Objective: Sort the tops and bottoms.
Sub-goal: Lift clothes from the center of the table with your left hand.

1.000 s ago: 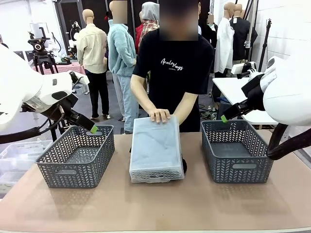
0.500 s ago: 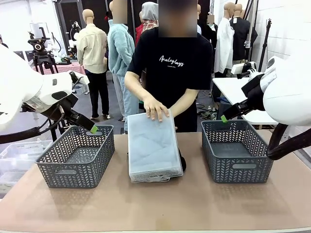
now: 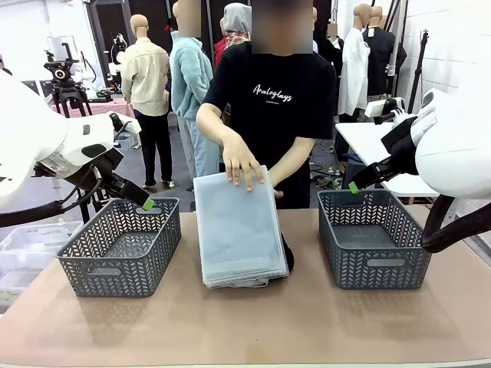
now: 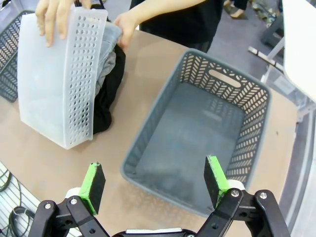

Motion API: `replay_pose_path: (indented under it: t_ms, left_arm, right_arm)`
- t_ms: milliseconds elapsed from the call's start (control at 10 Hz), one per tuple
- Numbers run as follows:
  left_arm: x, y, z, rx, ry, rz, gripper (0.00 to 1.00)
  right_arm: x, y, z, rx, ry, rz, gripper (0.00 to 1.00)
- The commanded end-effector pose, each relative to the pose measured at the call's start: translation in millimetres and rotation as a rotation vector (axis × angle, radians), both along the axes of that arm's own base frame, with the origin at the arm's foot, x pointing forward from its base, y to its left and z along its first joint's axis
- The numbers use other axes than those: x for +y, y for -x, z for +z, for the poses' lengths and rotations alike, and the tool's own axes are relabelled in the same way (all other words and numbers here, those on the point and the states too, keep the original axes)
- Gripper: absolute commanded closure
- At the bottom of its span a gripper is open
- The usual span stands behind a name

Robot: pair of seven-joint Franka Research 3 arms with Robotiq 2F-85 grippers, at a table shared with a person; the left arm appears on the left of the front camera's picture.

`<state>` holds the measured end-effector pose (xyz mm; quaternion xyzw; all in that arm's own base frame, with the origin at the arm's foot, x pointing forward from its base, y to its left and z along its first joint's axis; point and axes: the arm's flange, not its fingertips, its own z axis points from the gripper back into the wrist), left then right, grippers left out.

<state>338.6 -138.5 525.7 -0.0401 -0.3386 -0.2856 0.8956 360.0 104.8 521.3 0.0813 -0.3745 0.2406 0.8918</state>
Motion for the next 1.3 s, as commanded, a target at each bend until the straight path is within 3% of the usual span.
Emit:
replay_pose_path:
  t_ms: [0,1200]
  left_arm:
    - [2.1,-0.9,0.0,-0.005,-0.009,-0.001,0.0]
    - [2.1,-0.9,0.0,-0.005,-0.009,-0.001,0.0]
  right_arm:
    - [-0.4,-1.2,-0.3,-0.006,-0.005,0.001,0.0]
    - [-0.4,-1.2,-0.3,-0.006,-0.005,0.001,0.0]
